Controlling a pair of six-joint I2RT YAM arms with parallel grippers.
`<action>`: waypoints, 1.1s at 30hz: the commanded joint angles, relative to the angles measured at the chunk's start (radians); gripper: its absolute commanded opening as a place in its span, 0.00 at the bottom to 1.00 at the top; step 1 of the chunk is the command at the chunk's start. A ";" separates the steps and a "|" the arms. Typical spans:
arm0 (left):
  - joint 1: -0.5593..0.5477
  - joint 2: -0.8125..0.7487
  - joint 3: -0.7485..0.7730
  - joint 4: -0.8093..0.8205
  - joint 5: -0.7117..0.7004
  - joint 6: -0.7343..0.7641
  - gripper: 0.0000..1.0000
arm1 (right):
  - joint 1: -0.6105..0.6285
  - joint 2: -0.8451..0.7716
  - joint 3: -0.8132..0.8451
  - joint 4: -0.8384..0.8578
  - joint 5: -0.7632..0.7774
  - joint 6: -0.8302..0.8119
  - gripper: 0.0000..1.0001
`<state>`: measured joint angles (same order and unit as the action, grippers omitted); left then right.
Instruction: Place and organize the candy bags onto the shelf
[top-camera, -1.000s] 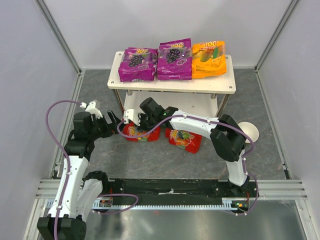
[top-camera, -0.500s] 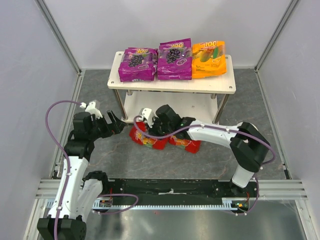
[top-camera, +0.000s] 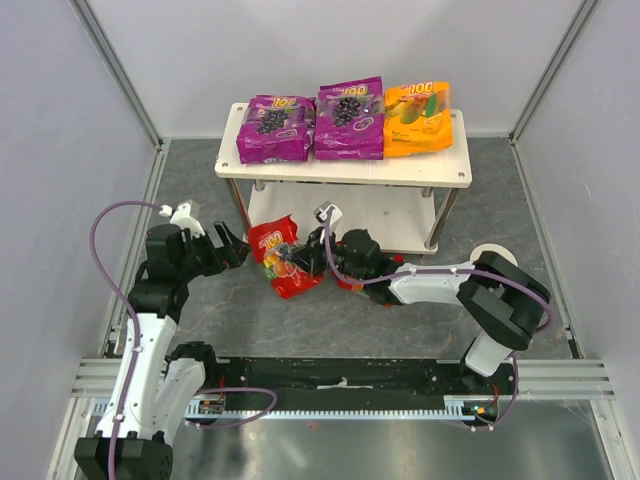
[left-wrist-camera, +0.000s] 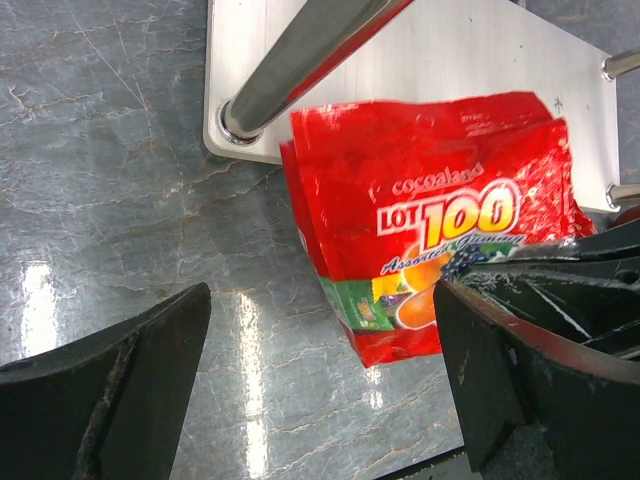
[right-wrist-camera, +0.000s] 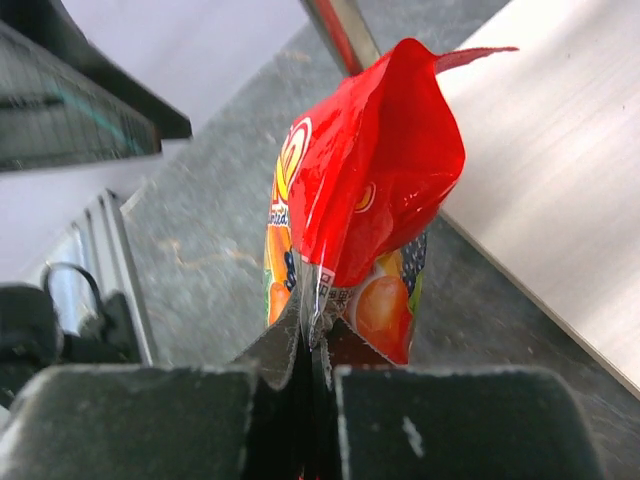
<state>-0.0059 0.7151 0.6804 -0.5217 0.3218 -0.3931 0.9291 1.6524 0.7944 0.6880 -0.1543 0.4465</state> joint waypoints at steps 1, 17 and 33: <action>0.003 -0.016 0.013 0.029 0.008 -0.024 0.99 | -0.004 0.018 0.002 0.431 0.076 0.198 0.00; 0.004 -0.014 0.015 0.029 0.011 -0.021 0.99 | -0.081 0.070 -0.113 0.763 0.136 0.400 0.00; 0.004 -0.016 0.013 0.031 0.013 -0.023 0.99 | -0.151 0.196 -0.032 0.892 0.150 0.511 0.00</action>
<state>-0.0059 0.7097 0.6804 -0.5213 0.3218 -0.3931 0.7898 1.8153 0.6910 1.1774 -0.0227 0.8825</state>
